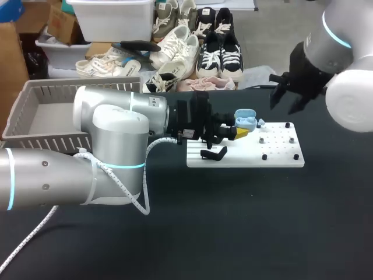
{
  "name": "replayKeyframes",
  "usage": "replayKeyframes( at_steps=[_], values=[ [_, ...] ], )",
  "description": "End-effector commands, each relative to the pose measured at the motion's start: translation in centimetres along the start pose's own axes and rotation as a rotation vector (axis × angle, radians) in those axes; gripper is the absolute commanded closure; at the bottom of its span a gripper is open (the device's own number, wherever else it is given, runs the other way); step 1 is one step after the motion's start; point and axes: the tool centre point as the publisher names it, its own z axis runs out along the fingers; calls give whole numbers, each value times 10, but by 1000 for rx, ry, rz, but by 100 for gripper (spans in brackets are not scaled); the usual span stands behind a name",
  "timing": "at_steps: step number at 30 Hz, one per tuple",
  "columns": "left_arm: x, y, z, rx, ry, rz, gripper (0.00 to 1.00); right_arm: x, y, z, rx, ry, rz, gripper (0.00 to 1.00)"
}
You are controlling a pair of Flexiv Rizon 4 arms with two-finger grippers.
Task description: Pick up each earbud case from the left stands, insert the matching earbuds, close the lid, and place the case in the box.
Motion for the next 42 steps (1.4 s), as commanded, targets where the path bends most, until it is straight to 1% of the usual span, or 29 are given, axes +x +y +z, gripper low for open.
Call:
replayKeyframes(
  at_steps=[1, 3, 6, 10, 12, 21, 28, 29, 33, 42],
  values=[
    [1, 0, 0, -2, -3, 1, 100, -6, 2, 14, 4, -3, -19, 52],
    [1, 0, 0, -2, -3, 1, 100, -7, 1, 18, 16, -18, -26, 52],
    [1, 0, 0, -2, -3, 1, 100, -9, -2, 25, -1, -26, 12, 51],
    [1, 0, 0, -2, -3, 1, 100, -9, -6, 36, -16, 2, 87, 54],
    [1, 0, 0, -2, -3, 1, 100, -9, -7, 42, -24, 14, 105, 54],
    [1, 0, 0, -2, -3, 1, 100, -12, -3, 59, -33, 44, 118, 55],
    [1, 0, 0, -2, -3, 1, 100, -13, -3, 66, -58, 71, 151, 57],
    [1, 0, 0, -2, -3, 1, 100, -12, -3, 67, -75, 75, 159, 57],
    [1, 0, 0, -2, -3, 1, 100, -11, -6, 70, -66, 94, 188, 58],
    [1, 0, 0, -2, -3, 1, 100, -7, -1, 78, -50, 116, 187, 57]
  ],
)
